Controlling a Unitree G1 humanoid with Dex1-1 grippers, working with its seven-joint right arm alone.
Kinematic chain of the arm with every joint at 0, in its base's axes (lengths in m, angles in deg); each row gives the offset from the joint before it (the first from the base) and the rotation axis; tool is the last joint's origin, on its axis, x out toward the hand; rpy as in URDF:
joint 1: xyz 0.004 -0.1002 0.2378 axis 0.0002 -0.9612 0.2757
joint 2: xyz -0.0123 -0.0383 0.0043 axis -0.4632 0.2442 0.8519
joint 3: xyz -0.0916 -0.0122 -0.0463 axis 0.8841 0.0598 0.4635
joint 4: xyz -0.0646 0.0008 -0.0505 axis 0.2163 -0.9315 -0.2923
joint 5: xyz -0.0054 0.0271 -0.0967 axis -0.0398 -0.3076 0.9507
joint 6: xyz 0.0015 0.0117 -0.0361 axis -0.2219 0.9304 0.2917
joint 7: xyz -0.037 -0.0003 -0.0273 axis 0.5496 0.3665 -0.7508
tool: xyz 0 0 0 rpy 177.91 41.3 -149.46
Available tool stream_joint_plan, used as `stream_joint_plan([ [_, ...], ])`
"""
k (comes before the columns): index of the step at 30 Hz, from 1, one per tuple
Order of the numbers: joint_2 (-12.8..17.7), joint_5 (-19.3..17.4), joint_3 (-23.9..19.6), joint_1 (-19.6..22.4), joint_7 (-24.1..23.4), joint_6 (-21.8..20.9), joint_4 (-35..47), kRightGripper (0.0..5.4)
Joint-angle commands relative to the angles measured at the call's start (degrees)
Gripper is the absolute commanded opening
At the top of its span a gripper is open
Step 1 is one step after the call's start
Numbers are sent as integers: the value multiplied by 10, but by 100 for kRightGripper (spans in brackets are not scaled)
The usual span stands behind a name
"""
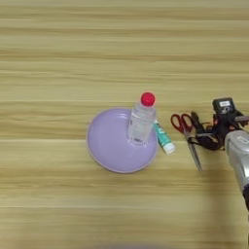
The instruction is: Move the objects on the table
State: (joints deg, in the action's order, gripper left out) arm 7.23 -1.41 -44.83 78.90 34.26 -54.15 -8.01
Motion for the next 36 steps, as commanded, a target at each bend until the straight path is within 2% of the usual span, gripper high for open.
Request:
stream_joint_plan([
  [1,3,-21,-18,25,-2,-43,60,536],
  [12,-31,-77,-27,4,32,-82,161,536],
  [26,-79,-112,22,-52,94,-101,306,536],
  [36,-97,-107,74,-89,129,-90,353,536],
])
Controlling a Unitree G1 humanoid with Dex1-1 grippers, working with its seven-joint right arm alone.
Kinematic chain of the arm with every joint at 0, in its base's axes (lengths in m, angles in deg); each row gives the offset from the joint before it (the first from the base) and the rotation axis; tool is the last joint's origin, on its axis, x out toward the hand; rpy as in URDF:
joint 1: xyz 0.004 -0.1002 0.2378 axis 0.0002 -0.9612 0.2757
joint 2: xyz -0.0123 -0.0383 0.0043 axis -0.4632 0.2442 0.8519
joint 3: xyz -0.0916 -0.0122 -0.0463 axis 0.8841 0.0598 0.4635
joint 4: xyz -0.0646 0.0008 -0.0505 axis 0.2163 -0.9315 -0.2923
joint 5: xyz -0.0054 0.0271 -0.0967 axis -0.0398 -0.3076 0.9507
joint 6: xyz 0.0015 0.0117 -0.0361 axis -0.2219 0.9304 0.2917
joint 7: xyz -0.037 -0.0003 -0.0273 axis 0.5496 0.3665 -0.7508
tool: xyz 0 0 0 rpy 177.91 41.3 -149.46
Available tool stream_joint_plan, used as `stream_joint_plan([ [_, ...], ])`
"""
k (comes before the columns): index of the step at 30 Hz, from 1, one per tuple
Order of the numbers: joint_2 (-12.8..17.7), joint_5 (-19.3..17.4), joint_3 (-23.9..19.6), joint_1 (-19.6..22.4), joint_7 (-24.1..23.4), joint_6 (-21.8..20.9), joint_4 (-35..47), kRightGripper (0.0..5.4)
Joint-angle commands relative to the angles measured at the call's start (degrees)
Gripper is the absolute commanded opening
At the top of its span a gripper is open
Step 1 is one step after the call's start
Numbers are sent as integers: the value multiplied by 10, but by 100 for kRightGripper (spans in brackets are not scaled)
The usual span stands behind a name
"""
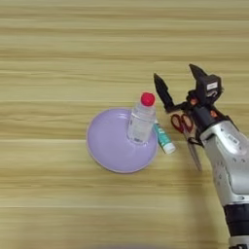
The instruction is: Move the objects on the table
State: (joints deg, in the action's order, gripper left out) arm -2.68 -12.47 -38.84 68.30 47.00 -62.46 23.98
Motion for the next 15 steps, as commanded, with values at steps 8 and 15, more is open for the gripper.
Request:
stream_joint_plan([
  [8,-14,29,50,2,-11,7,26,536],
  [15,-20,47,64,-1,-18,10,11,536],
])
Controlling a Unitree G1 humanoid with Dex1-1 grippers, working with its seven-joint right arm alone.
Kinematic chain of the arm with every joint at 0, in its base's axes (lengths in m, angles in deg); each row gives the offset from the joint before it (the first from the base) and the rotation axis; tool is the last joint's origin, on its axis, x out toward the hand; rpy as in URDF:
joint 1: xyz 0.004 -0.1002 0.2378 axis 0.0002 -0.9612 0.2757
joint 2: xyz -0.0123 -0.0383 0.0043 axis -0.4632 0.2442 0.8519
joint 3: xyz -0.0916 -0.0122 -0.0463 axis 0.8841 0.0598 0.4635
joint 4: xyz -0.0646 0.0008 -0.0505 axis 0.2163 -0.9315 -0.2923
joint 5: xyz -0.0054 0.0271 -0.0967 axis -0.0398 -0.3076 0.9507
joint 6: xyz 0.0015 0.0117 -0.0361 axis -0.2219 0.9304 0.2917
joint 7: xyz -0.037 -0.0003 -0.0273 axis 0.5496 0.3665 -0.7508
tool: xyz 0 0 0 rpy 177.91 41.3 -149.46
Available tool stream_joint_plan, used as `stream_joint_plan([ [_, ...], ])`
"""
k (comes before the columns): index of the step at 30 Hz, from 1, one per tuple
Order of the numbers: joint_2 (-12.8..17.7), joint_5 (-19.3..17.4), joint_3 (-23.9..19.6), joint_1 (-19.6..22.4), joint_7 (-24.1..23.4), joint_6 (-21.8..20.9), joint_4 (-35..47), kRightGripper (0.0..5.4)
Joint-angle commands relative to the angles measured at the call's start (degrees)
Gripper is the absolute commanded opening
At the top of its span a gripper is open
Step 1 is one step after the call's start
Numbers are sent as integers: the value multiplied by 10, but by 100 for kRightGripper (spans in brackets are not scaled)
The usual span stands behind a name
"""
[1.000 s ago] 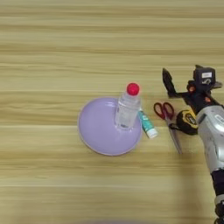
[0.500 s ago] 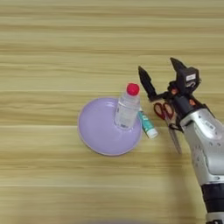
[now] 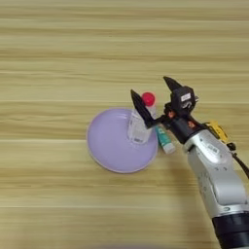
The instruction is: Move the objects on the table
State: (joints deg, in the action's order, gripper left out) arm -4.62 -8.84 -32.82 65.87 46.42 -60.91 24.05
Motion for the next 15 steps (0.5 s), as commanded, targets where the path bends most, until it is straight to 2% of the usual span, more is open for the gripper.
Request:
stream_joint_plan([
  [1,0,14,5,25,-13,-6,6,536],
  [15,-4,40,13,57,-25,18,-75,536],
])
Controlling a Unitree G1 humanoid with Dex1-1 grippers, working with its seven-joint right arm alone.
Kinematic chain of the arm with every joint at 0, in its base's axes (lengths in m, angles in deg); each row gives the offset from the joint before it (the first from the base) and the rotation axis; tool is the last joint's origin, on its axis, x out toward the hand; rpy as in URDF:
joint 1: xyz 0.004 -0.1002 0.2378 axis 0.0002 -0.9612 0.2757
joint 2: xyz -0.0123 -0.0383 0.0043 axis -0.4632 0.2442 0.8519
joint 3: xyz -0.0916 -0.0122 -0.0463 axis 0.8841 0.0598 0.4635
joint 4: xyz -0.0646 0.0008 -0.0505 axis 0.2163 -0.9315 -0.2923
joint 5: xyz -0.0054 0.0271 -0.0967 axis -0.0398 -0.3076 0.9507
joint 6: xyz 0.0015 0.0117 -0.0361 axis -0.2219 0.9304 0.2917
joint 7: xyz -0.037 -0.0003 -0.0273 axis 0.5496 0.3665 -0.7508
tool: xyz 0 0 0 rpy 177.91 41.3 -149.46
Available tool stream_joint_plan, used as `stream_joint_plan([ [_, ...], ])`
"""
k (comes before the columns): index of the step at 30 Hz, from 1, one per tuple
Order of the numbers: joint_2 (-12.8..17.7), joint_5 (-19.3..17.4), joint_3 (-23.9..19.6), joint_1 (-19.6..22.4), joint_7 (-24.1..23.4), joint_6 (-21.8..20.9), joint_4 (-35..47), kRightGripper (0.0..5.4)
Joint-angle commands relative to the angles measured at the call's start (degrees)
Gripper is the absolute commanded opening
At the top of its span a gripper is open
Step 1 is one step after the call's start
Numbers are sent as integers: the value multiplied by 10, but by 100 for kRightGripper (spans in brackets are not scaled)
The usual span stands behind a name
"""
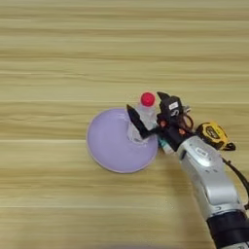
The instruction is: Move the objects on the table
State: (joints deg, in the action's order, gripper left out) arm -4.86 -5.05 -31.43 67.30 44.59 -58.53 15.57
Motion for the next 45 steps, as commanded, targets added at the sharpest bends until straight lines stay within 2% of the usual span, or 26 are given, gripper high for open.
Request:
stream_joint_plan([
  [1,-3,3,-1,46,-9,-3,5,536],
  [10,-17,12,2,65,-28,12,-38,536],
  [21,-28,20,-4,95,-49,10,-88,536],
  [27,-27,24,-9,102,-59,7,-104,432],
  [33,-27,24,-12,103,-63,8,-106,355],
  [37,-28,26,-11,101,-62,8,-103,328],
  [45,-40,33,8,83,-58,-1,-66,318],
])
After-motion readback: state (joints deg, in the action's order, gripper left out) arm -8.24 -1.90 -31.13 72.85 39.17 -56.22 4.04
